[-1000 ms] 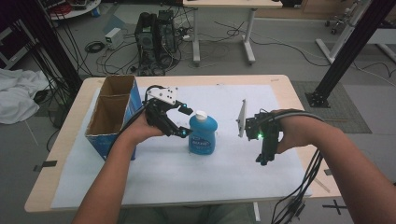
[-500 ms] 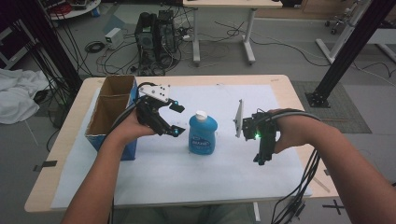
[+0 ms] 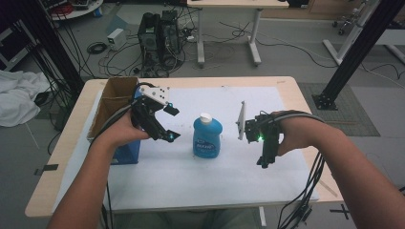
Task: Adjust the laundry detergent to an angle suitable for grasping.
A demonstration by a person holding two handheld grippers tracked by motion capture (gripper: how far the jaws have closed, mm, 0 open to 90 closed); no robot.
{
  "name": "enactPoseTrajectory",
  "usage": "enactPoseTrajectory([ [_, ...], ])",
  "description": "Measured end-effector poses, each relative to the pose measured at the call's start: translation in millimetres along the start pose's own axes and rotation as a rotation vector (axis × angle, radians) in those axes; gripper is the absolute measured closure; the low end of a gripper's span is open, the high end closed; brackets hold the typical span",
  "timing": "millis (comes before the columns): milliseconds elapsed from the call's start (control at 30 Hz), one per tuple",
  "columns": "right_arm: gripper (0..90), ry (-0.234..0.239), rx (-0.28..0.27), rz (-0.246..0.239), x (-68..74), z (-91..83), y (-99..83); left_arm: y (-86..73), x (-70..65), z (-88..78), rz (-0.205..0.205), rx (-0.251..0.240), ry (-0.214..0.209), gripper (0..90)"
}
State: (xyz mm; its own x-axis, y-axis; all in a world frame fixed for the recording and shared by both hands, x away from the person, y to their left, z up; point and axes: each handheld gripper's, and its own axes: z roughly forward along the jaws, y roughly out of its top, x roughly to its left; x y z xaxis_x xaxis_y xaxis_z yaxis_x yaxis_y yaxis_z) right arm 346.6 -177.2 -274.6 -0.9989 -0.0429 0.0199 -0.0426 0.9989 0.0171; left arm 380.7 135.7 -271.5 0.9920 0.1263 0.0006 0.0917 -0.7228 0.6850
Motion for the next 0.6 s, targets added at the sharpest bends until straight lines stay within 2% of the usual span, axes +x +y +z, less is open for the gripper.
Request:
enactPoseTrajectory([
  [33,12.2,0.001,0.006,0.01,0.6,-0.5,0.7,0.6,-0.7,-0.5,-0.004,0.01,0.004,12.6],
  [67,12.2,0.001,0.004,0.001,0.0,-0.2,0.9,1.7,-1.3,-2.5,0.003,0.038,0.005,11.8],
  [100,12.2,0.001,0.003,0.005,0.6,-0.2,1.4,2.5,-2.5,-3.1,0.001,0.042,0.004,11.6],
  [133,12.2,0.002,0.003,0.001,0.4,-0.1,1.8,3.2,-2.3,-4.7,0.018,0.06,-0.001,11.6],
  [200,12.2,0.001,0.005,0.006,0.8,-0.3,2.5,5.0,-5.4,-5.7,-0.004,0.074,0.009,11.6],
  [233,12.2,0.001,0.006,0.004,0.7,-0.4,2.6,5.7,-5.5,-7.2,0.005,0.093,0.003,11.6],
  [267,12.2,0.002,0.005,-0.002,0.3,-0.2,2.7,6.4,-7.0,-7.3,-0.004,0.096,0.012,11.6],
  [333,12.2,0.001,0.005,-0.002,0.3,-0.3,2.8,7.8,-7.8,-9.5,0.014,0.119,0.015,11.6],
  [367,12.2,0.001,0.004,-0.002,0.3,-0.4,3.0,8.2,-8.9,-9.6,-0.001,0.117,0.017,11.6],
  [400,12.2,0.001,0.003,-0.001,0.5,-0.5,3.1,8.8,-8.7,-10.7,0.019,0.133,0.016,11.6],
  [533,12.2,0.0,0.006,-0.004,0.7,-0.6,3.4,12.3,-11.4,-10.7,0.017,0.188,0.028,11.6],
  [600,12.2,0.002,0.004,-0.003,1.1,-0.7,3.6,15.1,-12.2,-10.8,0.035,0.243,0.018,11.6],
])
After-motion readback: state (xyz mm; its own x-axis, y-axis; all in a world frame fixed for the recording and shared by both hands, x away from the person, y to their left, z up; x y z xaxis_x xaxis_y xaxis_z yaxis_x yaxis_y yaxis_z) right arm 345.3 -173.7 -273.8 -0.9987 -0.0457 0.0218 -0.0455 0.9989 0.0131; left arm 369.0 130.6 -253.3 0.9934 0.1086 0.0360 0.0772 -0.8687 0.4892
